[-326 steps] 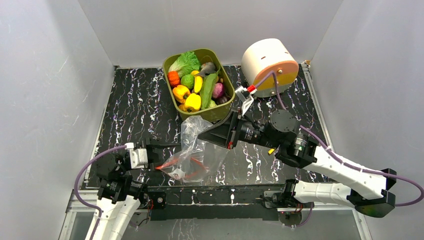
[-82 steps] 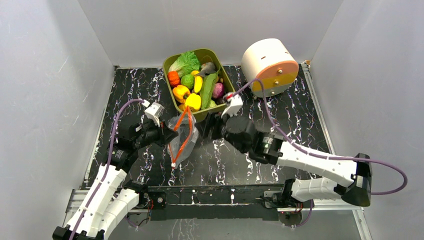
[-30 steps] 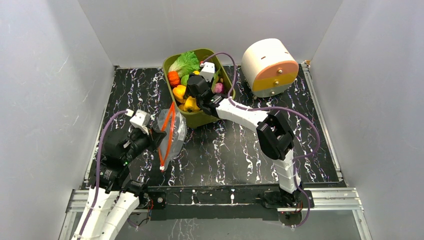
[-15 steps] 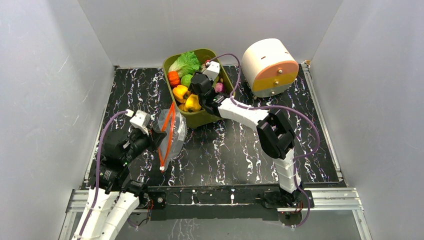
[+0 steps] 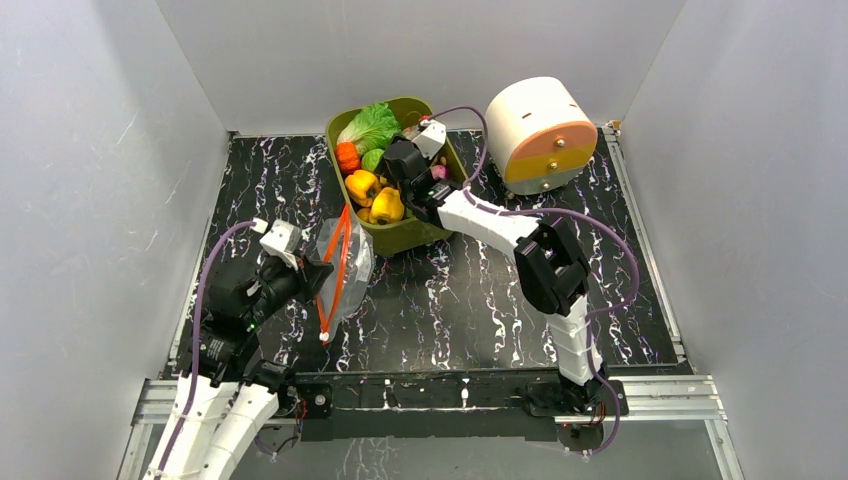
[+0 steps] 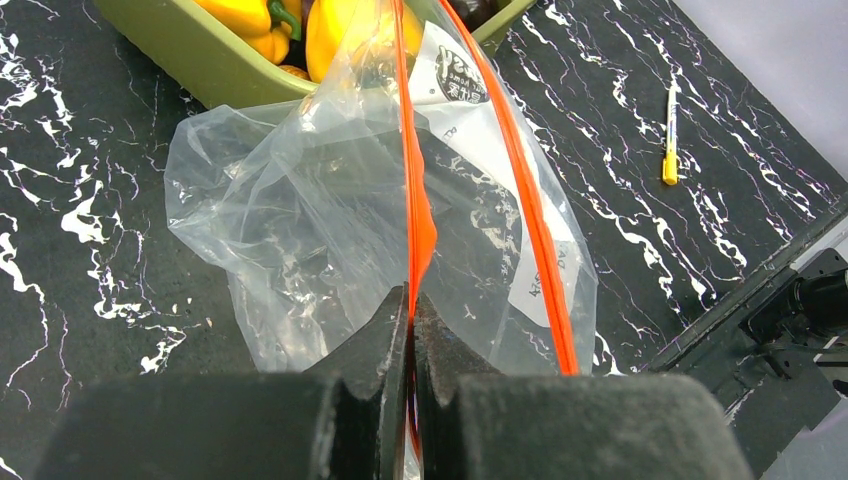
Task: Place the food in the zip-top bag and seal the zipper
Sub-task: Pick up the fake fruit from the bin.
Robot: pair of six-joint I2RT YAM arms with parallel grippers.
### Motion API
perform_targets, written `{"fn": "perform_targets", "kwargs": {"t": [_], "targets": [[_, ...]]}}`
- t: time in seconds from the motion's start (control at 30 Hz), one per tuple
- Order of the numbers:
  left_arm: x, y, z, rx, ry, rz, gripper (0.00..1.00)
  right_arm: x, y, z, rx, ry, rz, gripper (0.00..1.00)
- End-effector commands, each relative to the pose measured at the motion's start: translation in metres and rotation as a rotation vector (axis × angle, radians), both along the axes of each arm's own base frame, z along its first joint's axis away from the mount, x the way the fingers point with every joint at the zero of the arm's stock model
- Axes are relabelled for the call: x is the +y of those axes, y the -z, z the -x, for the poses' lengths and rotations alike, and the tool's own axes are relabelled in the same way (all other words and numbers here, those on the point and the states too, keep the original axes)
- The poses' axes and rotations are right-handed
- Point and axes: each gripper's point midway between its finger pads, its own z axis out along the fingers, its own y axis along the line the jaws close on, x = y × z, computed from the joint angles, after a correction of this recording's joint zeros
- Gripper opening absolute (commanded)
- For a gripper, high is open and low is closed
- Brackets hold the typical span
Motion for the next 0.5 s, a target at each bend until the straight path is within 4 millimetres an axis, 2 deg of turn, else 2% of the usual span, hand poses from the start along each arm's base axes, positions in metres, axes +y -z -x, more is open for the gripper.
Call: {"fn": "perform_targets", "kwargs": {"t": [0.0, 0.3, 0.47], "targets": [[0.001, -0.006, -0.003, -0.020, -0.006, 0.004, 0.00, -0.018, 0.000, -0.015, 0.026, 0.091, -0.012, 0.54], [0.000, -0.007, -0.002, -0.023, -0.001, 0.008, 0.00, -0.007, 0.025, -0.023, 0.103, 0.112, -0.024, 0.53], [-0.001, -0.007, -0.003, -0.022, 0.001, 0.012, 0.00, -0.007, 0.027, -0.024, 0.103, 0.121, -0.036, 0.42]]}}
